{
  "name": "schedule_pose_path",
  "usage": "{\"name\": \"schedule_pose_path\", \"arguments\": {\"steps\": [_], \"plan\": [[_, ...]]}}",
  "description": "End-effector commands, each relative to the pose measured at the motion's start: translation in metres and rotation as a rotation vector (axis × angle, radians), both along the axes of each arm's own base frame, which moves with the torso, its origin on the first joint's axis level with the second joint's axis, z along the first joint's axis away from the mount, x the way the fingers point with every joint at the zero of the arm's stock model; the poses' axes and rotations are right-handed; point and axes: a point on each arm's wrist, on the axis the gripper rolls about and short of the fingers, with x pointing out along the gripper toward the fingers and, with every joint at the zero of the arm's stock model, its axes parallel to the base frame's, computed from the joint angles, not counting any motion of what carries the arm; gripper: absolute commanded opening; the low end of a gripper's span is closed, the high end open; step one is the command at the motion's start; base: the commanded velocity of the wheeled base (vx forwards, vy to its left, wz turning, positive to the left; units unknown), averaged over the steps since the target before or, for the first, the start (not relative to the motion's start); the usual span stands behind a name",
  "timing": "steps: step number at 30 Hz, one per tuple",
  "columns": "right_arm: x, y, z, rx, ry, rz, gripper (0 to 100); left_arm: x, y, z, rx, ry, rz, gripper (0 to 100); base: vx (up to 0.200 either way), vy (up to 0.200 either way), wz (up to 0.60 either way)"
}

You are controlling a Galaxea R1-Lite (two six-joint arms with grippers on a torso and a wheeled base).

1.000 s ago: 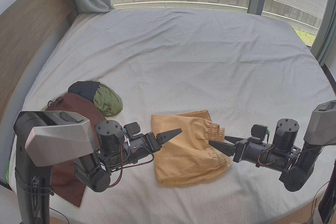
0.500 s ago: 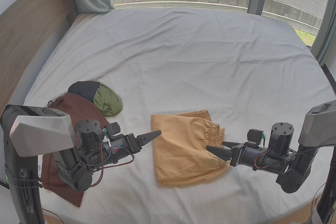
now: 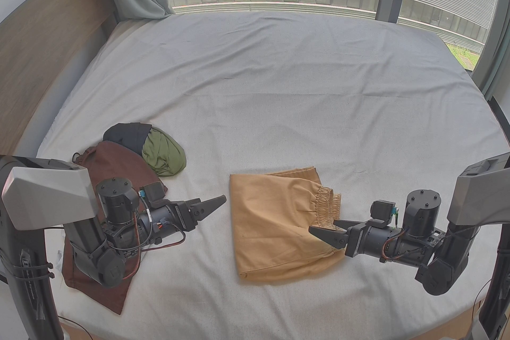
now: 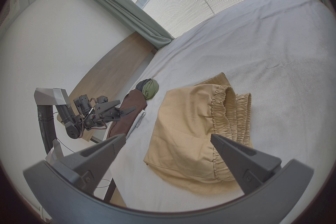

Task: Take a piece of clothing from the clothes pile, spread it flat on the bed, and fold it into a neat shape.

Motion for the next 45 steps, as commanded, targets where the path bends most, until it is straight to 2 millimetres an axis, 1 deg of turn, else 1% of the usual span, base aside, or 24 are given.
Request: {"name": "schedule_pose_path", "arguments": {"steps": [1, 6, 16, 17, 18, 25, 31, 35, 38, 40, 41, 42, 45], "plan": [[0.001, 0.002, -0.009, -0.012, 0.024, 0.005, 100, 0.000, 0.001, -0.001, 0.005, 0.001, 0.007, 100, 0.000, 0.000, 0.00], [0.000, 0.004, -0.012, -0.018, 0.035, 0.012, 100, 0.000, 0.003, -0.003, 0.007, 0.008, 0.007, 100, 0.000, 0.000, 0.00], [0.002, 0.005, -0.029, -0.039, 0.083, 0.012, 100, 0.000, 0.003, -0.004, 0.010, 0.011, 0.010, 100, 0.000, 0.000, 0.00], [0.002, 0.005, -0.035, -0.050, 0.099, 0.009, 100, -0.001, 0.004, -0.004, 0.011, 0.012, 0.011, 100, 0.000, 0.000, 0.00], [0.002, 0.005, -0.035, -0.050, 0.101, 0.009, 100, -0.001, 0.004, -0.004, 0.011, 0.012, 0.011, 100, 0.000, 0.000, 0.00], [0.002, 0.000, -0.056, -0.092, 0.160, -0.025, 100, -0.002, 0.005, -0.006, 0.014, 0.022, 0.013, 100, 0.000, 0.000, 0.00], [0.003, 0.000, -0.062, -0.105, 0.173, -0.038, 100, -0.003, 0.004, -0.006, 0.015, 0.025, 0.011, 100, 0.000, 0.000, 0.00], [0.004, 0.001, -0.060, -0.101, 0.165, -0.037, 100, -0.003, 0.004, -0.009, 0.017, 0.033, 0.011, 100, 0.000, 0.000, 0.00], [0.007, 0.002, -0.055, -0.086, 0.139, -0.039, 100, -0.004, 0.004, -0.010, 0.019, 0.038, 0.013, 100, 0.000, 0.000, 0.00], [0.009, 0.003, -0.042, -0.063, 0.097, -0.038, 100, -0.004, 0.004, -0.010, 0.019, 0.038, 0.013, 100, 0.000, 0.000, 0.00], [0.010, 0.003, -0.041, -0.061, 0.093, -0.038, 100, -0.004, 0.004, -0.010, 0.019, 0.038, 0.013, 100, 0.000, 0.000, 0.00], [0.012, 0.004, -0.024, -0.032, 0.038, -0.038, 100, -0.004, 0.005, -0.010, 0.019, 0.037, 0.013, 100, 0.000, 0.000, 0.00], [0.019, 0.007, -0.008, 0.006, -0.020, -0.041, 100, -0.004, 0.005, -0.009, 0.018, 0.036, 0.013, 100, 0.000, 0.000, 0.00]]}}
